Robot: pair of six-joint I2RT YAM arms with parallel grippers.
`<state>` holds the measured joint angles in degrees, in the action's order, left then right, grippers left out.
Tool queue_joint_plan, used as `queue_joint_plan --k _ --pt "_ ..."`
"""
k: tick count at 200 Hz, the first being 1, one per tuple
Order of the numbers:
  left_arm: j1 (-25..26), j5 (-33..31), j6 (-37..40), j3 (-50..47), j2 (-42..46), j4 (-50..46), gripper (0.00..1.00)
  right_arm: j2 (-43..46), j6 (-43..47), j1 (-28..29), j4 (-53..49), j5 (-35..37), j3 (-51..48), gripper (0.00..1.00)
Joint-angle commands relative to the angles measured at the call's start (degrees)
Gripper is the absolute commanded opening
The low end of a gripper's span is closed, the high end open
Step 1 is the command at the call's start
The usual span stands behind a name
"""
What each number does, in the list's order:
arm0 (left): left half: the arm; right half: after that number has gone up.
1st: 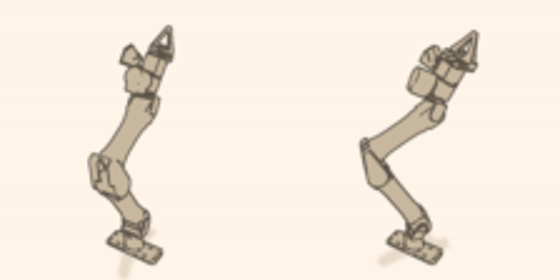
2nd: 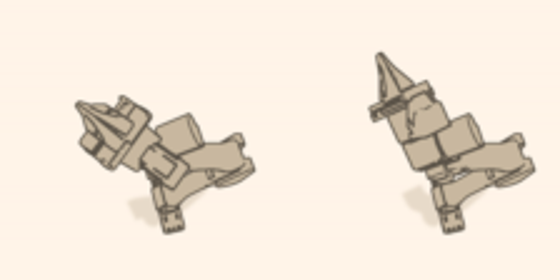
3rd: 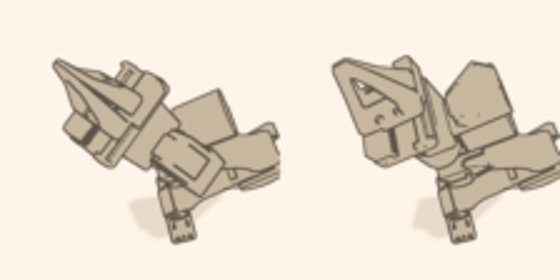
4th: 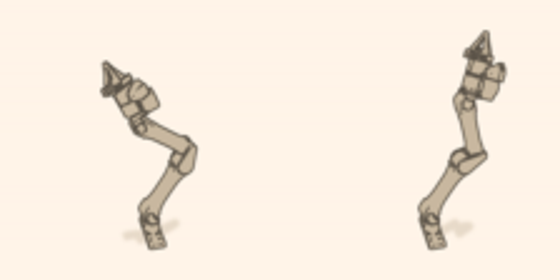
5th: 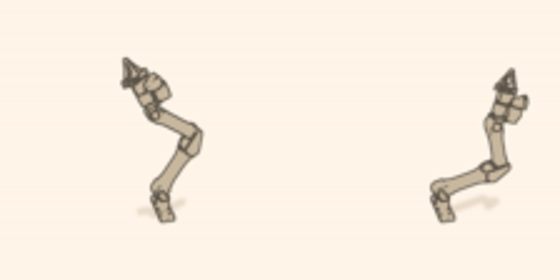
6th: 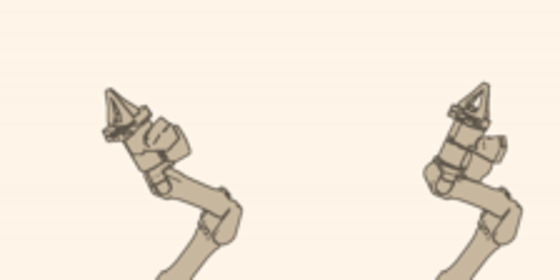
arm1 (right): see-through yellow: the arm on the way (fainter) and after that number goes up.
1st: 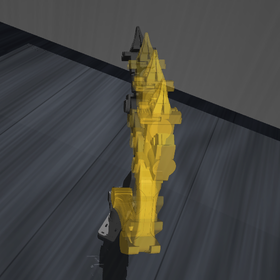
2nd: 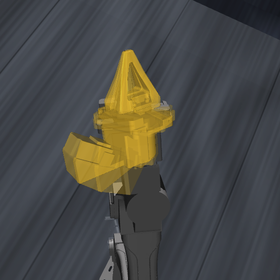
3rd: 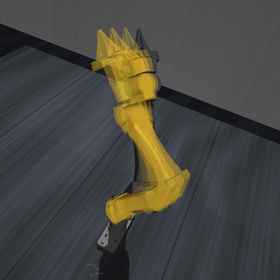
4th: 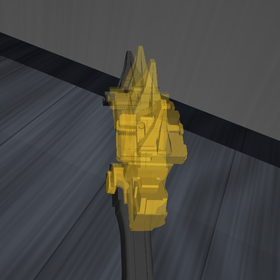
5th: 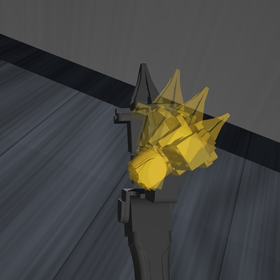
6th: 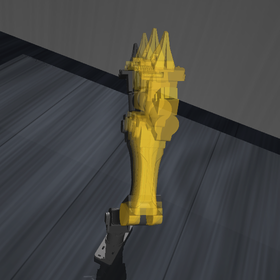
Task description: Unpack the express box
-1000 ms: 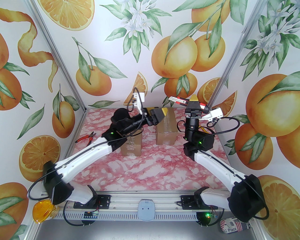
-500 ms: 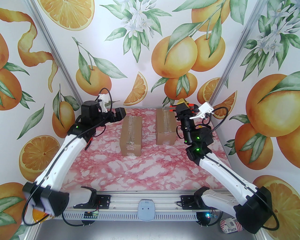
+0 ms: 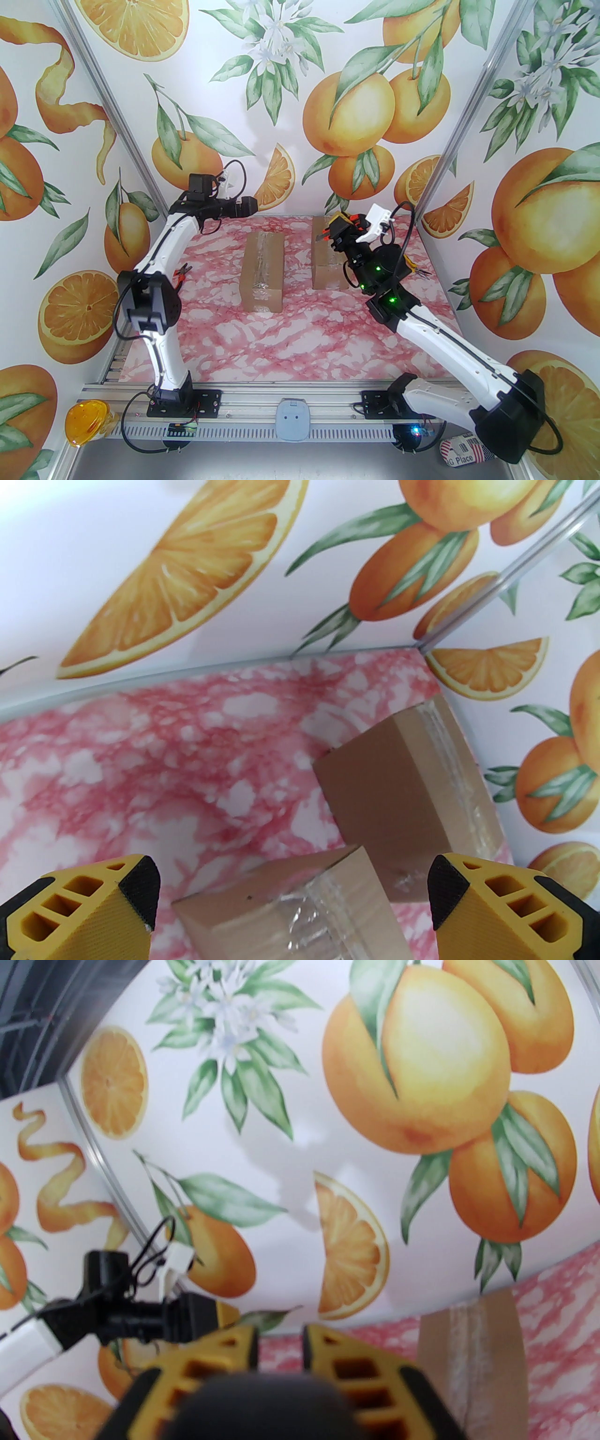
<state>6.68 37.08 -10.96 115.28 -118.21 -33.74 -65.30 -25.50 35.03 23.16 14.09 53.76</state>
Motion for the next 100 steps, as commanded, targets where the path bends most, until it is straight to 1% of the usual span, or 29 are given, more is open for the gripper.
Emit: queue_joint_plan --k 1,23,33,46,66,82,100 --pt "0.20 7.86 1.73 5.88 -6.03 -1.64 0.99 -0.70 1.67 1.33 -5.28 -1.64 2.84 0.03" --pt "0.18 10.24 1.95 11.77 -12.21 -3.15 0.99 -0.97 1.70 2.03 -6.83 -1.69 2.65 0.04" --pt "0.20 12.62 1.43 14.73 -14.75 -4.25 0.98 -0.97 1.64 2.13 -6.97 -1.86 2.45 0.03" --pt "0.35 14.89 0.90 15.95 -16.29 -4.70 0.97 -1.31 1.59 2.18 -7.41 -2.20 2.44 0.04" --pt "0.71 15.73 2.89 13.76 -15.53 -5.67 0.96 -1.91 1.60 2.16 -8.15 -2.74 2.76 0.03" --pt "0.31 16.19 3.31 8.79 -13.26 -4.03 0.95 -2.28 1.59 2.22 -8.53 -3.48 3.02 0.03" --pt "-0.33 18.42 3.12 3.91 -10.87 -2.50 0.94 -2.29 1.37 2.26 -8.60 -3.72 2.68 0.04"
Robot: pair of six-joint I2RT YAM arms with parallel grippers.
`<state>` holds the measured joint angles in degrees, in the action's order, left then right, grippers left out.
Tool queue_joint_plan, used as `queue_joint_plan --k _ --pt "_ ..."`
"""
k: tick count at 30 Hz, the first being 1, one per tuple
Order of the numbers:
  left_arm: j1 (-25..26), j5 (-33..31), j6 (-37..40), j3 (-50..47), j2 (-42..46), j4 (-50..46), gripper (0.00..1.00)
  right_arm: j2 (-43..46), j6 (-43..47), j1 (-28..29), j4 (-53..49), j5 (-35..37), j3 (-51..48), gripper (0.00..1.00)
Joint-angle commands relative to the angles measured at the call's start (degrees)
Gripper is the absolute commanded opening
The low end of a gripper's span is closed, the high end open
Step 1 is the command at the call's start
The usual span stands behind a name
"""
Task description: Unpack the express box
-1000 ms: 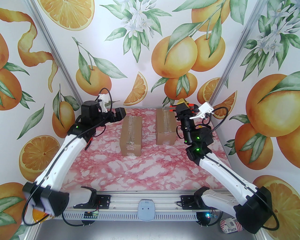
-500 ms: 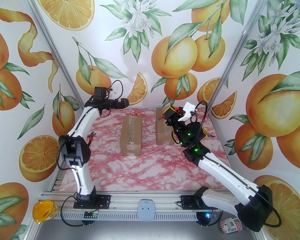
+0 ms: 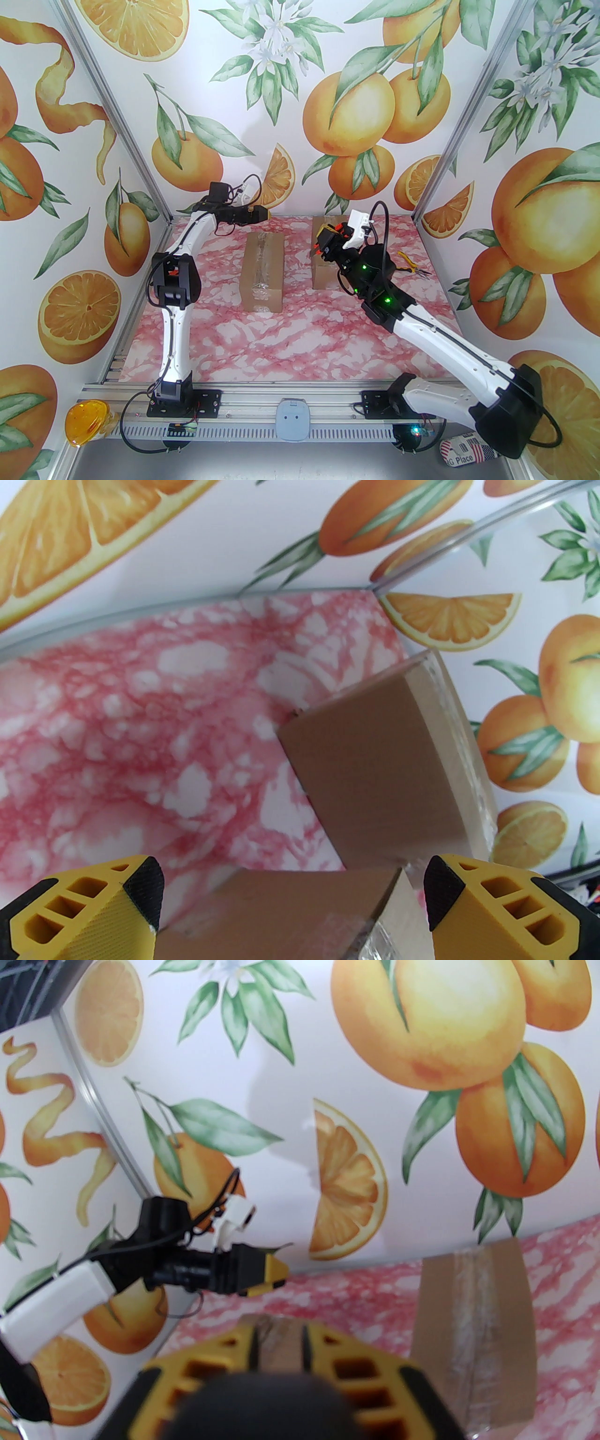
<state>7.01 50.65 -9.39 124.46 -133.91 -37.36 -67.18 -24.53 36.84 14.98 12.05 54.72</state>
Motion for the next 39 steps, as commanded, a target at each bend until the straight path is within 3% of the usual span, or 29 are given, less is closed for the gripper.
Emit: queue_joint_plan --k 1,5,8,13,23,29,39 --pt "-0.67 4.87 1.60 -5.45 4.98 1.10 0.94 -0.41 0.39 0.44 -0.41 -1.68 1.71 0.04" --pt "-1.46 5.25 2.37 -12.00 9.15 2.74 0.93 0.18 0.25 0.45 -0.23 -1.20 0.87 0.04" --pt "-3.98 7.17 -1.79 -21.19 14.78 9.76 0.93 1.82 1.14 0.49 -1.15 0.04 0.31 0.04" --pt "-4.62 6.81 -0.62 -31.35 22.04 10.73 0.92 4.73 1.95 0.49 -2.83 1.34 -1.33 0.04" --pt "-4.16 1.52 -1.91 -49.26 37.97 13.53 0.92 7.73 3.62 0.38 -6.63 2.55 -2.53 0.04" --pt "-3.17 -0.58 -0.82 -54.04 41.80 11.91 0.91 6.24 3.08 0.43 -6.43 0.53 -1.17 0.04" --pt "-2.46 -14.59 0.01 -58.10 51.71 11.35 0.86 -2.60 6.74 3.11 -5.76 -2.57 7.46 0.04"
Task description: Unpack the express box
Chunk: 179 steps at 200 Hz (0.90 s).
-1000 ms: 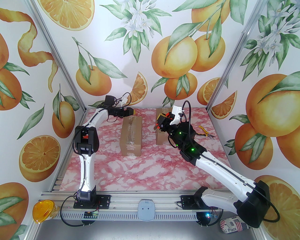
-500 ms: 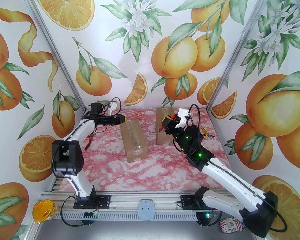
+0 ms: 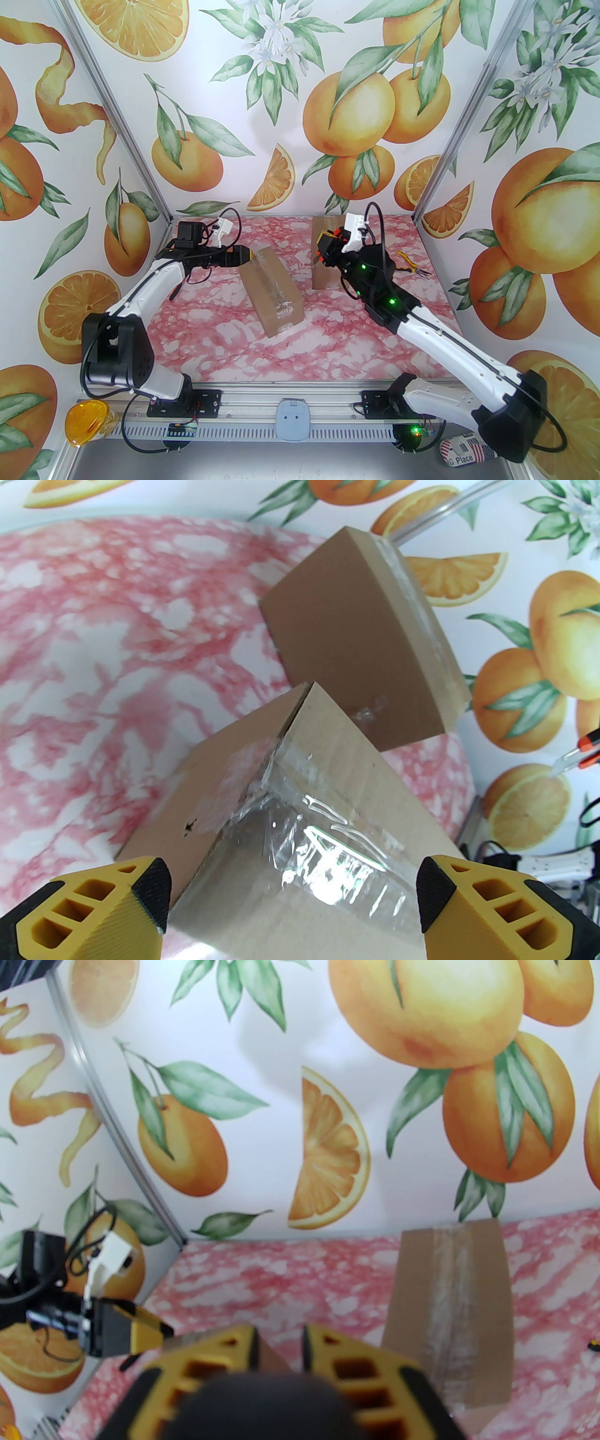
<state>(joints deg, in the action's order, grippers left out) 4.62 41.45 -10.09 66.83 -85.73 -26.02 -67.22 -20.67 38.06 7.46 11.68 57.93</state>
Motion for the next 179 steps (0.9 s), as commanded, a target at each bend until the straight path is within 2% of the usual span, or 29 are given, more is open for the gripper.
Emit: queue_joint_plan --k 1,46,98,179 --pt "-0.16 -5.28 0.81 -0.22 4.04 -0.01 0.84 -4.20 3.58 2.62 2.40 -2.72 5.51 0.04" --pt "-0.72 -2.16 3.68 -0.16 2.29 -1.85 0.75 -15.88 8.35 6.50 12.30 -5.81 10.68 0.03" --pt "-1.01 -0.41 5.50 -1.28 -1.75 -1.75 0.64 -28.47 10.92 9.21 18.06 -7.22 18.25 0.02" --pt "-1.41 -1.46 5.70 -3.56 -4.16 -0.66 0.57 -37.96 15.42 10.72 23.61 -2.94 22.85 0.01"
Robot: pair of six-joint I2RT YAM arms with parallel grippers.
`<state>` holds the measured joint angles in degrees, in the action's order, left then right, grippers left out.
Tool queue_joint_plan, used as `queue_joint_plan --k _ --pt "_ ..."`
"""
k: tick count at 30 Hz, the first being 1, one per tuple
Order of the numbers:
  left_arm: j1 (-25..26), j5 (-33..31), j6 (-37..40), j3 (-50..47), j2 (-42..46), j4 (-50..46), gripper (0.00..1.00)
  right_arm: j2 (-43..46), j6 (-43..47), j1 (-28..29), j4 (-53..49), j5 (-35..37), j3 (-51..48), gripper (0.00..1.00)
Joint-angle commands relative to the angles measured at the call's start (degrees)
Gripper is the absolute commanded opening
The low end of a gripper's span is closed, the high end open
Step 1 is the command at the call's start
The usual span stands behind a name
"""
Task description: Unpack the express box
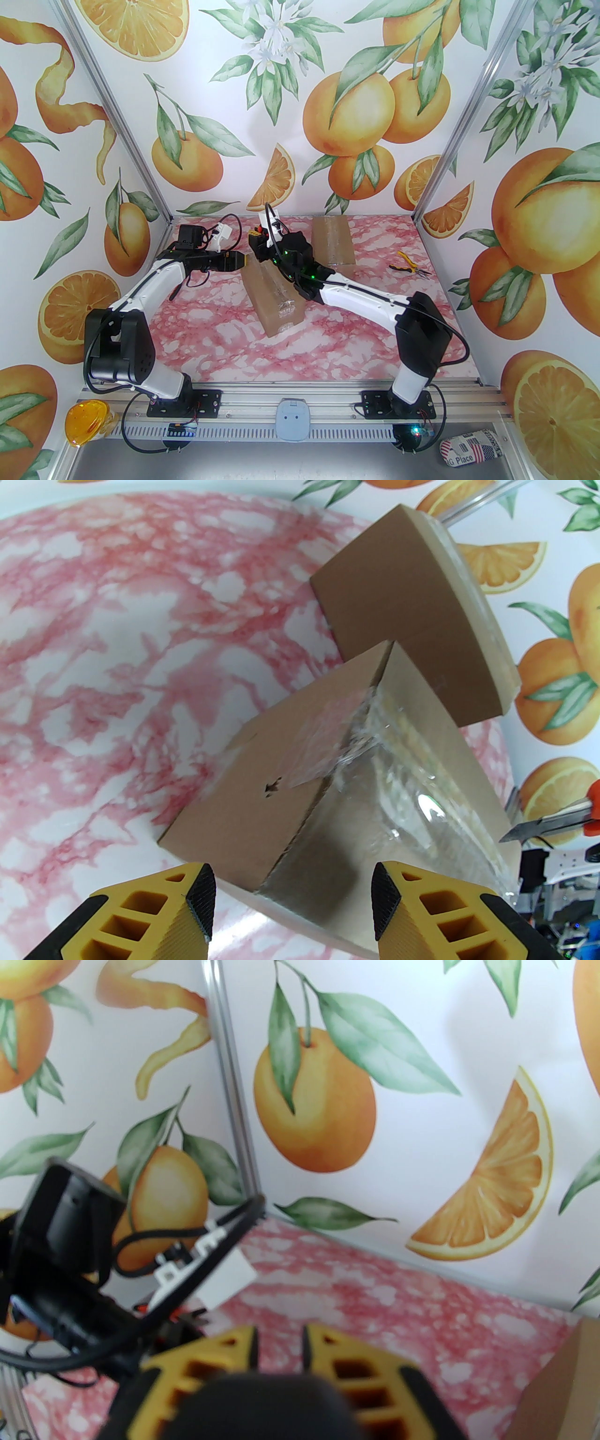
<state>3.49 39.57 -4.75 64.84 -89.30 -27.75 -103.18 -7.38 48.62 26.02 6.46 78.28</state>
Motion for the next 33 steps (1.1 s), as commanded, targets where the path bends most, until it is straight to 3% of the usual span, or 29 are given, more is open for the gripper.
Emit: queue_joint_plan --k 1,9,33 --pt "-0.30 0.42 0.37 -1.61 -0.60 1.09 0.57 -2.06 2.21 0.21 5.03 2.26 2.50 0.01" --pt "-0.37 0.45 -0.54 -3.38 0.06 2.21 0.55 -5.15 4.91 0.16 9.18 4.50 3.09 0.01" --pt "-0.49 0.59 -3.79 -5.34 1.15 5.15 0.51 -8.66 5.51 0.38 8.26 6.12 5.55 0.01"
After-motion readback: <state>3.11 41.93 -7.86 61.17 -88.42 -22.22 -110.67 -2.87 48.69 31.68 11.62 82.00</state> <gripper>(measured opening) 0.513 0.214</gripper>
